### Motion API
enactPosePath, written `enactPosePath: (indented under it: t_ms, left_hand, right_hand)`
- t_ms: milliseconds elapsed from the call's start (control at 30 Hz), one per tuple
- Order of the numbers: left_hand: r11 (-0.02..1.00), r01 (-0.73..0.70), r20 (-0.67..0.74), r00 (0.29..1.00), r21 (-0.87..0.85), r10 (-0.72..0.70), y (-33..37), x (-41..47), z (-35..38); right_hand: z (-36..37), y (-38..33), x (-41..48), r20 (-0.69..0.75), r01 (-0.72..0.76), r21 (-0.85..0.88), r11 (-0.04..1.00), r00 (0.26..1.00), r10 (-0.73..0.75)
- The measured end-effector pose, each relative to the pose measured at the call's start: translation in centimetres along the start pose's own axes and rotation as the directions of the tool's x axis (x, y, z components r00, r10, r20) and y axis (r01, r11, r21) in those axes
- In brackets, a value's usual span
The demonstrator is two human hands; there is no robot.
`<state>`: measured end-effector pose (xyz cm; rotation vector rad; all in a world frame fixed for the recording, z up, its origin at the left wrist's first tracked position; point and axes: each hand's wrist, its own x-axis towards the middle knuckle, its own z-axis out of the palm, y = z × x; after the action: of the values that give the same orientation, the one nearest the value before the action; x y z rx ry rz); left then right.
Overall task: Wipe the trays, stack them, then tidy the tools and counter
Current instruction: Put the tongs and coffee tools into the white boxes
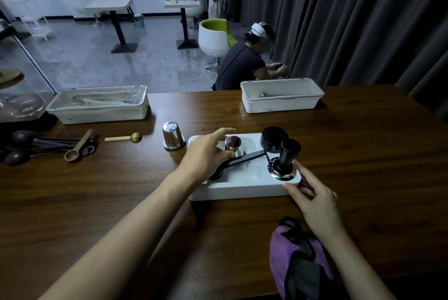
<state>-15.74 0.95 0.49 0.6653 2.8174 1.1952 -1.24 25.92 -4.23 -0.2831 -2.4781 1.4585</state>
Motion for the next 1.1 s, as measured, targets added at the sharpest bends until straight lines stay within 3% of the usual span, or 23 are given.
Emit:
enactPosePath:
  t_ms: [100,200,267,367,467,600,900,1100]
  left_hand:
    - [1.000,0.006,-0.012,1.000,-0.013,-0.006,-0.3,-0.5,-0.6]
    - [1.000,-0.027,-0.185,0.982,0.005,0.027,-1.3,-1.2,-1.5]
    - [0.998,-0.011,-0.393,0.919,0.068,0.036,-2.8,-1.9,-2.8]
    - [0.973,0.201,-0.595,0.798,0.111,-0.097,-6.1,-2.5,-5.2]
    - [0.946,0.308,-0.508,0.834,0.103,-0.216,-8.9,-2.1,-6.2]
    - [0.951,0.286,-0.395,0.892,0.120,-0.219,-9.5,-1.5,-5.9]
    - [0.970,0.238,-0.488,0.842,-0.050,-0.231,-8.9,-1.0,-5.9]
    - [0.997,0.017,-0.540,0.840,-0.078,-0.056,-4.7,-3.1,-6.3]
  right_hand:
    - [0.0,-0.3,-0.1,0.004,-0.002,-0.017,1.000,1.000,0.002]
    - [0.0,-0.2,0.0,0.003,-0.004,-0.025,1.000,1.000,0.004]
    - [0.0,-0.2,0.0,0.005,0.001,-0.025,1.000,1.000,-0.001]
    - [0.0,-0.4,-0.1,0.008,0.005,-0.011,1.000,1.000,-0.005]
    - [0.1,-0.7,-0.1,0.011,0.015,-0.008,1.000,1.000,-0.015]
    - [0.2,-0.9,-0.1,0.017,0.003,-0.011,1.000,1.000,-0.003]
    - [0.2,-0.6,0.0,0.003,0.006,-0.017,1.000,1.000,-0.006]
    - [0.2,-0.3,0.1,-0.006,0.020,0.003,1.000,1.000,-0.020]
